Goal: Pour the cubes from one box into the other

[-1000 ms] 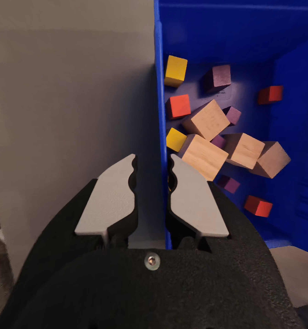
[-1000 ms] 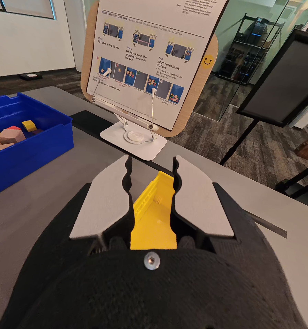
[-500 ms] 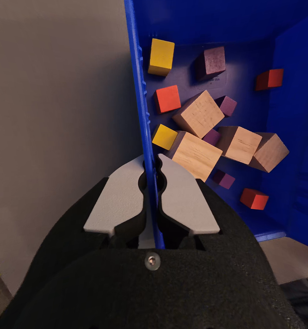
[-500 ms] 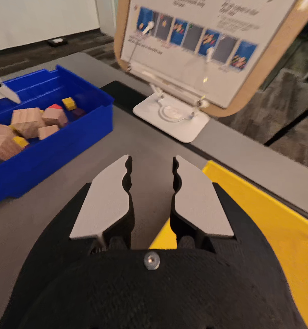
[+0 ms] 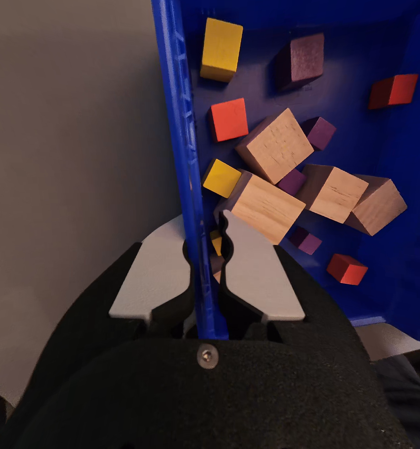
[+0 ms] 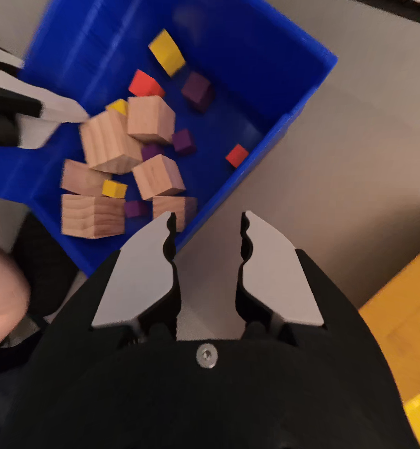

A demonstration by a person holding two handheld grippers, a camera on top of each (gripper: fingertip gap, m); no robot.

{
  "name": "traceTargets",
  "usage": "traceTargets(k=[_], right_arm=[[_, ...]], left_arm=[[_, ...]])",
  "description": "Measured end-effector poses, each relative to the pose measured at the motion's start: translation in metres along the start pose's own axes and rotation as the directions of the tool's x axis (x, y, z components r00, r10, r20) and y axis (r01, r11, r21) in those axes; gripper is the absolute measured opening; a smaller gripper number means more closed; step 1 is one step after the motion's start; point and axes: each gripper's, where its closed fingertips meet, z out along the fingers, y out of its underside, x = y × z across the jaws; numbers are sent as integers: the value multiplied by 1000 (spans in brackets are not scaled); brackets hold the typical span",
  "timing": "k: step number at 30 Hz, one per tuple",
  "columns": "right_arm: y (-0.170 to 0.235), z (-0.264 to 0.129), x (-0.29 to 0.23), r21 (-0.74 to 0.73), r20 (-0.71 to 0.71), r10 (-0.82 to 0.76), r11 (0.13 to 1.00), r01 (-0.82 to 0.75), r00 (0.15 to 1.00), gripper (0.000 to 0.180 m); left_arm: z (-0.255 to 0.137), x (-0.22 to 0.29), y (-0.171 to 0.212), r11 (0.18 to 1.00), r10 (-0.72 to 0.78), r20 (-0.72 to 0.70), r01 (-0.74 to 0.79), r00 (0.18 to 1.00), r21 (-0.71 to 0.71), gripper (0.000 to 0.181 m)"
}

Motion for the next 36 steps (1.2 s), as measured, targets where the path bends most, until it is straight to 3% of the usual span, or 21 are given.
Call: traceTargets(k=[2,6,12,21,30,36], right_arm=[[8,7,13,-91,-104,5,996,-15,995,51],[19,11,20,-215,-123,93,969,-118,988,37],[50,16,54,-302,-274,124,930,-208,954,25],[60,23,58,-297,-192,229,913,-279,954,16],[60,23,63,-291,-224,262,901,-321,939,8],[59,11,63,-352,-224,239,884,-307,945,7]], left_arm=[[1,11,0,1000,24,-6,-24,1000,-6,16],[3,30,3,996,86,-15,-86,996,-28,10],[4,61,13,979,188,-22,-189,982,-79,9],[13,72,19,971,195,-55,-201,979,-128,10],[13,75,16,976,177,-73,-185,981,-117,8],[4,84,20,971,151,-55,-158,987,-182,9]])
